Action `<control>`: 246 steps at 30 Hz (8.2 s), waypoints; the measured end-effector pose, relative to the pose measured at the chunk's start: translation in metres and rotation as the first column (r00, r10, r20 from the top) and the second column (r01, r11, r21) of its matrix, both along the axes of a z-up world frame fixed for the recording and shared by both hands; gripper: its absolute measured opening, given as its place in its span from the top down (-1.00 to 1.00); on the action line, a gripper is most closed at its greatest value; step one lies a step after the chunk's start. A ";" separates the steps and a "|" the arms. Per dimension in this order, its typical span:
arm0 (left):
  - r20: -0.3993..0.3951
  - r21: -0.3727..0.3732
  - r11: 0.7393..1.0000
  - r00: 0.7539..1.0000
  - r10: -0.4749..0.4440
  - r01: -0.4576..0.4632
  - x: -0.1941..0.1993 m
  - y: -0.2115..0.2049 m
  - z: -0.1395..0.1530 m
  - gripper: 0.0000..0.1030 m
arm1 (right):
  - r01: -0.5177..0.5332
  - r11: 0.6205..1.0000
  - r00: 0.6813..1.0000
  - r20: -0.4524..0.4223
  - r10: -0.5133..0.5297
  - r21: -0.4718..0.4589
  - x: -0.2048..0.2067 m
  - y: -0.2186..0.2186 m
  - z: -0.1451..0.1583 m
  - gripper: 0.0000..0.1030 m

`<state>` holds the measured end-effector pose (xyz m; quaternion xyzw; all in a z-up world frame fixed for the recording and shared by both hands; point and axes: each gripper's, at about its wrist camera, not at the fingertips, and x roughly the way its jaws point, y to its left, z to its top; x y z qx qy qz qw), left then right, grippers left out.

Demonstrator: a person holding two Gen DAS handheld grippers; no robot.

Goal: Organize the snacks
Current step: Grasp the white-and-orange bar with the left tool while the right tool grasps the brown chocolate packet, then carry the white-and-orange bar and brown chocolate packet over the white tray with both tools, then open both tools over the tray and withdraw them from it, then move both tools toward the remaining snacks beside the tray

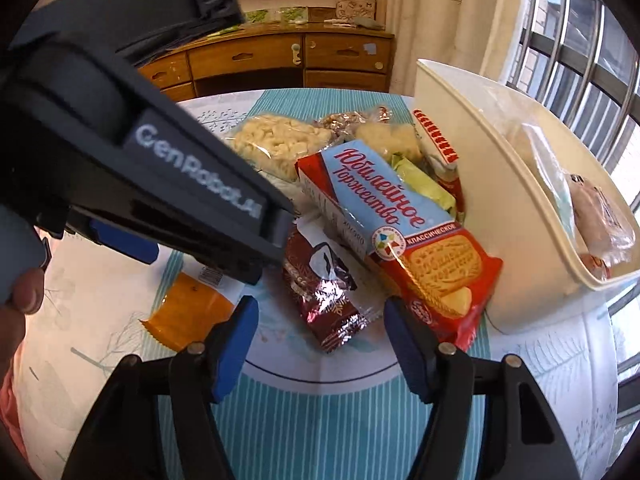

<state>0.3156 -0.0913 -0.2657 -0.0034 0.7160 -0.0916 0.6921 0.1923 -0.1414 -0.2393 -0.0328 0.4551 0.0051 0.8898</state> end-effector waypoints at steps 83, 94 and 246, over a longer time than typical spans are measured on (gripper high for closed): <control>0.423 -0.234 0.962 0.876 0.234 -0.143 -0.097 0.037 0.100 0.32 | -0.025 0.949 0.966 -0.238 0.105 0.314 0.006 -0.048 0.045 0.73; 0.399 -0.231 0.956 0.878 0.265 -0.183 -0.104 -0.041 0.134 0.32 | -0.155 0.923 0.960 -0.168 0.225 0.353 0.000 -0.108 0.118 0.73; -0.047 0.048 0.995 0.995 0.092 -0.089 0.130 -0.017 0.001 -0.82 | -0.158 0.983 0.950 -0.288 0.125 -0.094 0.077 -0.025 0.031 -0.32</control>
